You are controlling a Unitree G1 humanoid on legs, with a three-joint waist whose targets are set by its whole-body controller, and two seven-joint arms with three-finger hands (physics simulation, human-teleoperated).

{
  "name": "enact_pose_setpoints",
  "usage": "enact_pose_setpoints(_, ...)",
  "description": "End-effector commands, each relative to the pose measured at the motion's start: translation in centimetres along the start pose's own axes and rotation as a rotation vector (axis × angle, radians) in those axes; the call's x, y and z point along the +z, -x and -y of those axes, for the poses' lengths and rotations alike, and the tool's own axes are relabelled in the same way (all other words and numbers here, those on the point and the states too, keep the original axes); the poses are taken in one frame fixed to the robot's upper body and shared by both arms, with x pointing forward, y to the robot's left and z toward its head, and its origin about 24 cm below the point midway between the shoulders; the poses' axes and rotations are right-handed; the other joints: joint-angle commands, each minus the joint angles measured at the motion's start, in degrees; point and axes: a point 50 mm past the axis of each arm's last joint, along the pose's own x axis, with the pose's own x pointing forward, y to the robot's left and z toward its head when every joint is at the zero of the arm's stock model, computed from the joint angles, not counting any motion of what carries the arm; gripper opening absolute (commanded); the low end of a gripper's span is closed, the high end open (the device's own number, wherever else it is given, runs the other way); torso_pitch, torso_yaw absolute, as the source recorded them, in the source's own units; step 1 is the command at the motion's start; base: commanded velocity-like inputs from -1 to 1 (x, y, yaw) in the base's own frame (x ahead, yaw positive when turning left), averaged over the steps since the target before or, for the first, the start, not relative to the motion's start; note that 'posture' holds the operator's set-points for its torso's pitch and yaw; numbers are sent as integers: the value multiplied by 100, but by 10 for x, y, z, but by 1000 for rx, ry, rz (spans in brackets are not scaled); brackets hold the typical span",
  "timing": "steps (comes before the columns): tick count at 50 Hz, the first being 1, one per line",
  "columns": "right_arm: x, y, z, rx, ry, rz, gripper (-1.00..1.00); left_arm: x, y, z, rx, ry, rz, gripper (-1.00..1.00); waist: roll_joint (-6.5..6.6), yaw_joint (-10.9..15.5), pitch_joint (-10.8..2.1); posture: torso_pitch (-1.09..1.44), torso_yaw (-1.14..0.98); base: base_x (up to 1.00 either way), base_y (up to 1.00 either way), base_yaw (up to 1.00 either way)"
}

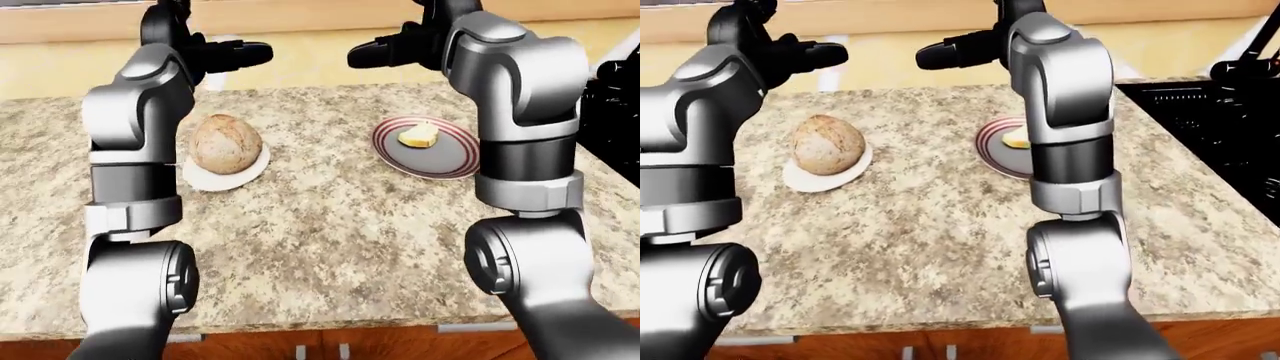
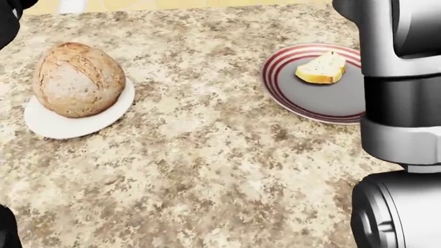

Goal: Place all breads on the cutting board.

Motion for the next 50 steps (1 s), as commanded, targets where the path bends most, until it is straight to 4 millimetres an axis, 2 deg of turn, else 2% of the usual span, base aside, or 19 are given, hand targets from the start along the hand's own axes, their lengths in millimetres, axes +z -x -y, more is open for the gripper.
enact_pose_setpoints(1, 25, 9, 4, -14, 1, 117, 100, 32, 8, 5, -18, 12, 139, 100, -21, -106, -67, 0, 0, 0, 0, 0)
enact_pose_setpoints(2, 25, 10, 4, -15, 2, 116, 100, 32, 7, 4, -17, 12, 139, 100, -52, -36, 19, 0, 0, 0, 0, 0)
enact_pose_setpoints(4, 23, 9, 2, -3, 8, 109, 100, 33, 8, 4, -17, 12, 141, 100, -330, 2, 17, 0, 0, 0, 0, 0)
enact_pose_setpoints(5, 22, 9, 2, -3, 10, 108, 100, 33, 8, 4, -16, 12, 141, 100, -211, 12, 47, 0, 0, 0, 0, 0)
enact_pose_setpoints(6, 22, 9, 2, -3, 10, 106, 100, 32, 8, 4, -16, 11, 140, 100, -145, -34, 81, 0, 0, 0, 0, 0)
enact_pose_setpoints(10, 19, 8, 3, -8, 10, 101, 100, 30, 9, 2, -13, 8, 138, 100, -21, -72, 7, 0, 0, 0, 0, 0)
enact_pose_setpoints(13, 19, 8, 4, -13, 19, 98, 100, 29, 8, 3, -15, 11, 137, 100, 207, -151, -49, 0, 0, 0, 0, 0)
enact_pose_setpoints(14, 19, 8, 4, -13, 21, 100, 100, 29, 8, 3, -16, 11, 136, 100, 101, -150, 1, 0, 0, 0, 0, 0)
enact_pose_setpoints(21, 23, 3, 9, -29, 65, 97, 100, 29, 8, 1, -12, 10, 137, 100, 68, -140, -38, 0, 0, 0, 0, 0)
enact_pose_setpoints(34, 33, -12, 35, -74, 202, 33, 100, 28, 6, -1, -8, 14, 135, 100, 40, -135, -93, 0, 0, 0, 0, 0)
enact_pose_setpoints(46, 25, -12, 54, -159, 261, 2, 100, 28, 5, -1, -8, 18, 134, 100, 44, -133, -79, 0, 0, 0, 0, 0)
enact_pose_setpoints(47, 23, -12, 55, -165, 257, -2, 72, 28, 5, -1, -8, 18, 134, 100, 43, -132, -77, 0, 0, 0, 0, 0)
enact_pose_setpoints(49, 21, -12, 56, -167, 258, -7, 54, 28, 6, -1, -7, 18, 134, 100, 43, -132, -76, 0, 0, 0, 0, 0)
enact_pose_setpoints(50, 20, -12, 57, -171, 261, -10, 78, 28, 5, -2, -7, 18, 135, 100, 42, -133, -74, 0, 0, 0, 0, 0)
